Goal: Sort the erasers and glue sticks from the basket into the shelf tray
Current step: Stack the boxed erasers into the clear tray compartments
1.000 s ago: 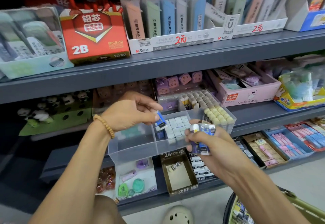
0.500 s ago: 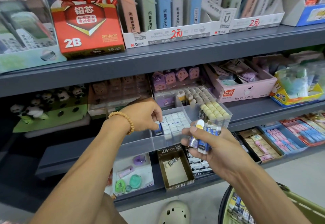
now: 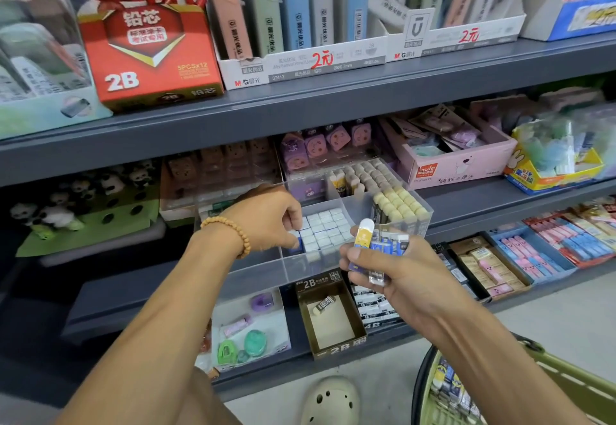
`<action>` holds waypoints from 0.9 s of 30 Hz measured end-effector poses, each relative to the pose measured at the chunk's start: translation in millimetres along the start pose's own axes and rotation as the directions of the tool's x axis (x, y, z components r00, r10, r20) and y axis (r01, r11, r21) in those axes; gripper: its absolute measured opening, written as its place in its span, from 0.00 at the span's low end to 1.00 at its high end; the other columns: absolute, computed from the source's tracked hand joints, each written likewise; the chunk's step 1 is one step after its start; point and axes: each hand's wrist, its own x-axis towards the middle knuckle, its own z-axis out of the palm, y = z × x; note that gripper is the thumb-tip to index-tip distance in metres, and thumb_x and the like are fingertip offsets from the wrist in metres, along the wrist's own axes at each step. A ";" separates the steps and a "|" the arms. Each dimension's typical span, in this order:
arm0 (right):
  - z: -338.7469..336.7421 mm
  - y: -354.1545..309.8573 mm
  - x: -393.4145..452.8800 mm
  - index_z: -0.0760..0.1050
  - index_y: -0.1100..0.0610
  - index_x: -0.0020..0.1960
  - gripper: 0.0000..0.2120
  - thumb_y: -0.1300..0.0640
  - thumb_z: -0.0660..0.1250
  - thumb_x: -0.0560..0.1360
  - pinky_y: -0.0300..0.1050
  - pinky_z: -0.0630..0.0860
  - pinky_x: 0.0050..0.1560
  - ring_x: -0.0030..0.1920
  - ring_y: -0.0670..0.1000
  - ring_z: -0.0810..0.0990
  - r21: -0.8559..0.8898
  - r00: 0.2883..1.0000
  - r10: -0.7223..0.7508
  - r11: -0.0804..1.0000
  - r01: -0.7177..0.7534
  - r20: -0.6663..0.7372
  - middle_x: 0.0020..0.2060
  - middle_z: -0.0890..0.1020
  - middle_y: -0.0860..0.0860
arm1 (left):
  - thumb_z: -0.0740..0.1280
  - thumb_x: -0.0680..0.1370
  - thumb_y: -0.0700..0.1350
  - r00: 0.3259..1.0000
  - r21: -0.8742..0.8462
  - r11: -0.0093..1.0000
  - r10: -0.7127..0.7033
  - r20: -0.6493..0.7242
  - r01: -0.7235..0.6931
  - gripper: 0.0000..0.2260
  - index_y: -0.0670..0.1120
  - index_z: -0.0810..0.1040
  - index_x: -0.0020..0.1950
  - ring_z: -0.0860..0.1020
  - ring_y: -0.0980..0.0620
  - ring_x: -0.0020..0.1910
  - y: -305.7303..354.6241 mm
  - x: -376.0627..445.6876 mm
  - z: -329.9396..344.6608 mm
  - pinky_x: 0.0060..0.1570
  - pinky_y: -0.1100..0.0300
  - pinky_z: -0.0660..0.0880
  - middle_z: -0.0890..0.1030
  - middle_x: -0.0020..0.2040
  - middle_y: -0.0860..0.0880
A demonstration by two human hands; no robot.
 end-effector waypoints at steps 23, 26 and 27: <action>-28.2 -38.4 15.2 0.81 0.65 0.47 0.02 0.67 0.71 0.74 0.37 0.81 0.36 0.41 0.54 0.87 -0.087 0.973 -0.159 0.985 0.146 -0.165 0.42 0.86 0.61 | 0.69 0.73 0.35 0.985 -0.877 0.471 -0.084 -0.151 -0.094 0.07 0.44 0.79 0.49 0.80 0.60 0.33 34.4 34.1 -24.6 0.39 0.68 0.79 0.84 0.35 0.54; -40.3 -40.4 17.7 0.80 0.65 0.49 0.03 0.67 0.70 0.75 0.37 0.81 0.36 0.42 0.56 0.87 -0.069 0.963 -0.165 0.986 0.154 -0.212 0.43 0.86 0.60 | 0.69 0.76 0.36 0.952 -0.750 0.657 -0.175 -0.250 -0.076 0.08 0.50 0.78 0.46 0.79 0.55 0.37 31.1 55.2 -16.7 0.47 0.59 0.80 0.82 0.40 0.47; -43.9 -40.9 18.7 0.79 0.65 0.50 0.04 0.67 0.70 0.75 0.37 0.80 0.36 0.43 0.56 0.87 -0.071 0.960 -0.170 0.985 0.158 -0.221 0.44 0.86 0.60 | 0.70 0.76 0.37 0.950 -0.696 0.714 -0.161 -0.267 -0.074 0.09 0.51 0.79 0.46 0.78 0.52 0.40 31.5 61.1 -14.3 0.51 0.56 0.78 0.81 0.43 0.44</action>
